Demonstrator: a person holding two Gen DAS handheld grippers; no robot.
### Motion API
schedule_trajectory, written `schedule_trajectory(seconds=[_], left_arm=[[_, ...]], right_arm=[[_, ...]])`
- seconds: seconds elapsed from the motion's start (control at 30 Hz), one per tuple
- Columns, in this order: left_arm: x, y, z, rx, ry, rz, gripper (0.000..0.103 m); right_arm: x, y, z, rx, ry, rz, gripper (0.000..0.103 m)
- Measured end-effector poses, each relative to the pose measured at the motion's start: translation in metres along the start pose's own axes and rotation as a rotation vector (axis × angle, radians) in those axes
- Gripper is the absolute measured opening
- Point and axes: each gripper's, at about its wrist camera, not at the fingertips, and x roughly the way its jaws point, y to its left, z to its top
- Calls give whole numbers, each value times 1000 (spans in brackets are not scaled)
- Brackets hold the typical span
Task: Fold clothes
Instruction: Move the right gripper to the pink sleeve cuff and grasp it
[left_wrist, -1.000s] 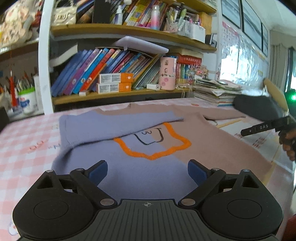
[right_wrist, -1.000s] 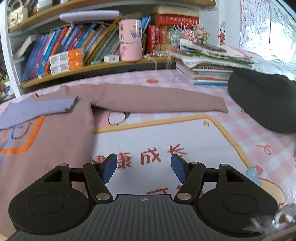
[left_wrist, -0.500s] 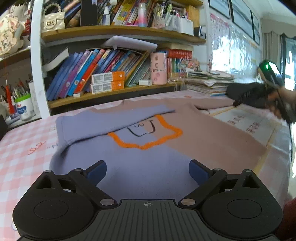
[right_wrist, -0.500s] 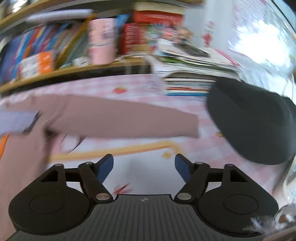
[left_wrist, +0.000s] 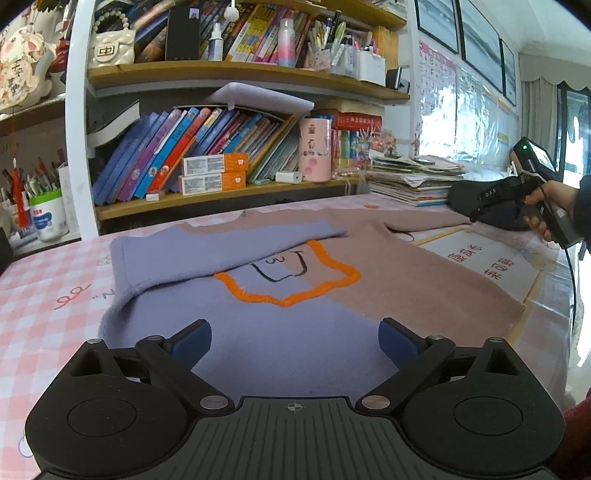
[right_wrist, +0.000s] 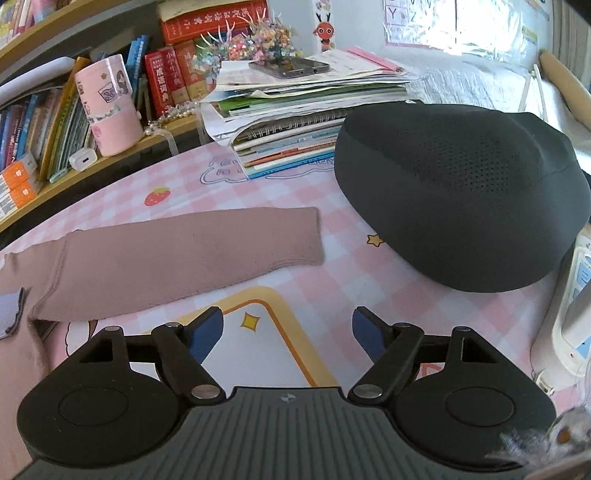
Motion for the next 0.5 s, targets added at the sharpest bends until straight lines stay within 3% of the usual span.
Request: schedule_trajectory(seconds=[0.5], left_arm=[[2, 1, 0, -15, 15, 15, 99]], right_arm=[[30, 1, 35, 64, 18, 13, 72]])
